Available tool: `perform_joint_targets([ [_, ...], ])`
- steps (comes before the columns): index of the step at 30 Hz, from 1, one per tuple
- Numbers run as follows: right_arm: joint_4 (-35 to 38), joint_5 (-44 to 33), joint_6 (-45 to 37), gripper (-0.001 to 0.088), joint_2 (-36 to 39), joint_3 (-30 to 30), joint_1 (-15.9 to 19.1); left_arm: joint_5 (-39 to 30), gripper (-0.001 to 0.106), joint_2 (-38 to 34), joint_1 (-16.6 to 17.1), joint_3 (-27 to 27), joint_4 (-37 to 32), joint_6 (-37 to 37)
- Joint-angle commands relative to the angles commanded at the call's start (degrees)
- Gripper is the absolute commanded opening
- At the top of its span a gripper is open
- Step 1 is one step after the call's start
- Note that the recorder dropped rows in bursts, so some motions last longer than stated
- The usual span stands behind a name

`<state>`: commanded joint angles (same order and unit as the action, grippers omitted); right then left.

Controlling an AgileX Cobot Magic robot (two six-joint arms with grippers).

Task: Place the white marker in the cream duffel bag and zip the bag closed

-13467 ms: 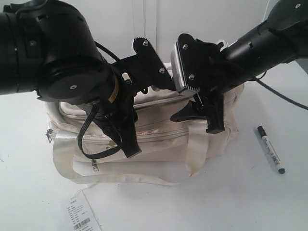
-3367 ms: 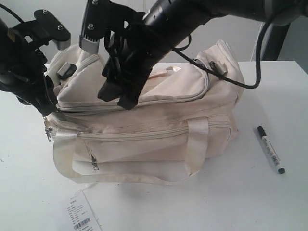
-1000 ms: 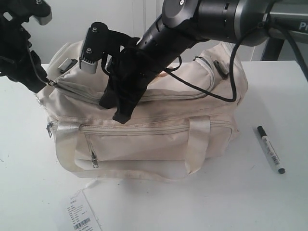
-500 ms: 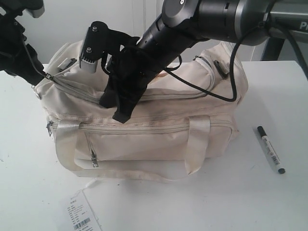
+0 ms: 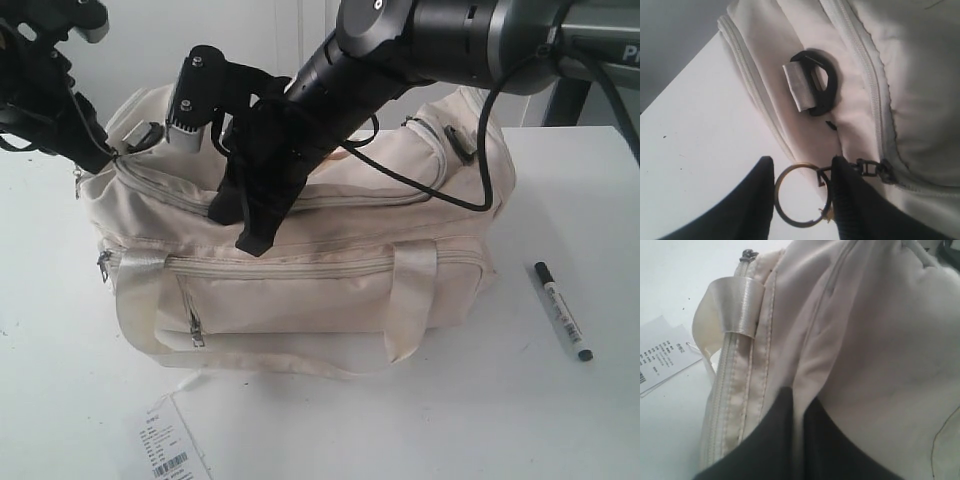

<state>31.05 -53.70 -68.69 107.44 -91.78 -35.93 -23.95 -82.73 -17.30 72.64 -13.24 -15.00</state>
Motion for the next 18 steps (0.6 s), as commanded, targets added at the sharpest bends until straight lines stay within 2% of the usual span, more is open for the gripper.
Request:
perform_joint_targets([
  [11,0.0,-0.1,0.0,0.0,0.0,0.0,0.0,4.7,0.0,-1.7,1.3,0.0,-0.1,0.0],
  [18,0.0,-0.4,0.0,0.0,0.0,0.0,0.0,-3.9,0.0,0.0,1.3,0.0,0.4,-0.2],
])
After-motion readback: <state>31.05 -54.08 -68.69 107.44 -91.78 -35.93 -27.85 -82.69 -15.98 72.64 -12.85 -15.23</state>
